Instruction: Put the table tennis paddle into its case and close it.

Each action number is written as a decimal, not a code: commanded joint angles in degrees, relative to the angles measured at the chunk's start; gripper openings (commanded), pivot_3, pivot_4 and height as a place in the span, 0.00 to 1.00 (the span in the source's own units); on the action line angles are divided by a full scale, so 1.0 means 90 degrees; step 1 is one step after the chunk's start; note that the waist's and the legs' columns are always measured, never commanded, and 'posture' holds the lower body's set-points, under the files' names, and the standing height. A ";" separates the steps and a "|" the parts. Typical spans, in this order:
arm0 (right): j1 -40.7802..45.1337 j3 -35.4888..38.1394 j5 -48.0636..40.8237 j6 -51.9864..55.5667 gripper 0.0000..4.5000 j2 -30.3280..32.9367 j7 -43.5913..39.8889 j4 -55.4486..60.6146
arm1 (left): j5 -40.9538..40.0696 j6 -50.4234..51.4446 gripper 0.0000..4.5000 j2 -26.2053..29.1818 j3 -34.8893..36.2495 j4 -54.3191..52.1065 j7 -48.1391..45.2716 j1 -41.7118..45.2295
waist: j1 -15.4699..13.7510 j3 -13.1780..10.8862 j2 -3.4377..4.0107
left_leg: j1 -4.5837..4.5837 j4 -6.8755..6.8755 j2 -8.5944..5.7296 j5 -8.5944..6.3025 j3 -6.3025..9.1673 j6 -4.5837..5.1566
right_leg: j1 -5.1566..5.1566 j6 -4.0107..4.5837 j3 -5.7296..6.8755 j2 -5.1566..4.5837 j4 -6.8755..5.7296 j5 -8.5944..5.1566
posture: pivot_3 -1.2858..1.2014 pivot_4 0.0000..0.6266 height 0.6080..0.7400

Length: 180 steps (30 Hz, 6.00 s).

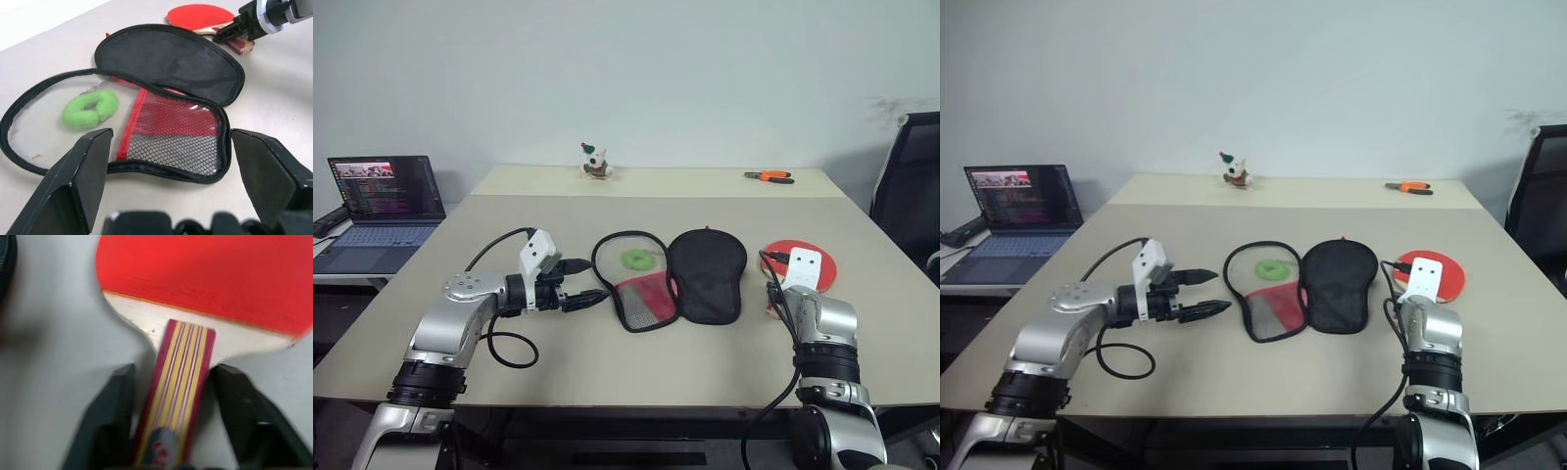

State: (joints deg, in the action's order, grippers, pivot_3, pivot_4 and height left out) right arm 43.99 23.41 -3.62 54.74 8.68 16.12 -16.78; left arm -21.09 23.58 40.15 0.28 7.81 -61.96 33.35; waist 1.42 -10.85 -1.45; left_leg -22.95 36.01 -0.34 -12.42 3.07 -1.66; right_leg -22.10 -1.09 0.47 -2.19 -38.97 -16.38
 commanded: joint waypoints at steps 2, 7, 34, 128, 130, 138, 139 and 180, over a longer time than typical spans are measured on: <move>0.0037 0.0125 0.0080 -0.0288 0.24 0.0322 0.0209 -0.0161 | -0.0012 -0.0070 0.93 0.0090 0.0135 -0.0204 -0.0005 0.0035 | -0.0002 0.0000 0.0000 | 0.0000 -0.0002 -0.0002 0.0000 0.0000 0.0000 | 0.0000 0.0000 0.0000 -0.0002 0.0001 0.0000 | 0.52 0.24 1.00; 0.0197 -0.0252 0.0087 -0.0602 0.24 0.0548 -0.0109 0.0378 | -0.0028 -0.0042 0.93 0.0109 0.0150 -0.0242 -0.0002 0.0004 | 0.0004 -0.0012 0.0019 | -0.0009 -0.0002 -0.0003 0.0000 -0.0003 0.0000 | -0.0013 -0.0001 -0.0001 -0.0003 -0.0001 0.0000 | 0.52 0.24 1.00; -0.0031 -0.1519 -0.0208 0.0829 0.24 -0.1628 -0.0397 0.2426 | -0.0242 0.0196 0.93 0.0263 0.0334 -0.0477 -0.0044 -0.0159 | 0.0086 -0.0021 0.0037 | -0.0104 -0.0007 0.0019 0.0001 -0.0004 0.0000 | -0.0130 0.0015 -0.0006 0.0015 -0.0016 0.0007 | 0.52 0.24 1.00; -0.0329 -0.2273 -0.1431 0.0854 1.00 0.1431 -0.4664 0.4475 | 0.0261 -0.0210 0.89 0.0190 0.0408 0.0276 0.0629 -0.0270 | 0.0053 -0.0014 0.0027 | -0.0097 0.0017 0.0008 0.0001 -0.0001 0.0001 | -0.0127 0.0015 -0.0003 0.0014 -0.0050 0.0007 | 0.52 0.24 1.00; -0.0408 -0.2174 -0.2050 0.0831 1.00 0.2195 -0.5707 0.4645 | 0.0402 -0.0314 0.80 0.0190 0.0287 0.0540 0.0574 -0.0227 | 0.0051 -0.0014 0.0027 | -0.0097 0.0016 0.0009 0.0001 -0.0002 0.0001 | -0.0127 0.0015 -0.0002 0.0014 -0.0047 0.0007 | 0.52 0.24 1.00; -0.0552 -0.2048 -0.2836 0.0410 1.00 0.3677 -0.7021 0.4550 | 0.0953 -0.0881 0.15 0.0017 -0.0155 0.2115 0.0201 0.0584 | 0.0036 -0.0013 0.0024 | -0.0098 0.0027 0.0007 0.0001 -0.0004 0.0003 | -0.0120 0.0014 0.0009 0.0014 -0.0050 0.0007 | 0.52 0.24 1.00; -0.0589 -0.2051 -0.2888 0.0355 1.00 0.3773 -0.7114 0.4564 | 0.1073 -0.1013 0.07 -0.0041 -0.0220 0.2383 0.0241 0.0721 | 0.0038 -0.0013 0.0024 | -0.0099 0.0030 0.0005 0.0001 -0.0004 0.0002 | -0.0119 0.0014 0.0009 0.0013 -0.0052 0.0007 | 0.52 0.24 1.00; -0.1318 -0.1676 -0.2934 -0.0253 1.00 0.5117 -0.7221 0.4227 | 0.2033 -0.3421 0.01 -0.3665 -0.0075 0.6808 0.1011 0.4909 | 0.0101 -0.0025 -0.0005 | -0.0103 0.0095 -0.0011 -0.0001 -0.0019 0.0006 | -0.0118 -0.0009 -0.0004 0.0023 -0.0099 0.0002 | 0.52 0.24 1.00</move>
State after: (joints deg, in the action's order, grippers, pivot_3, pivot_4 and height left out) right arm 31.84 6.85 -30.28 52.88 54.54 -49.74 21.01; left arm -2.17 -5.83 6.43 -1.74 70.02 -52.10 77.35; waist 2.33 -11.07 -1.49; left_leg -23.88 36.88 -0.42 -12.43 2.92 -1.60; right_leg -23.16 -1.16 0.45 -1.96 -39.88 -16.37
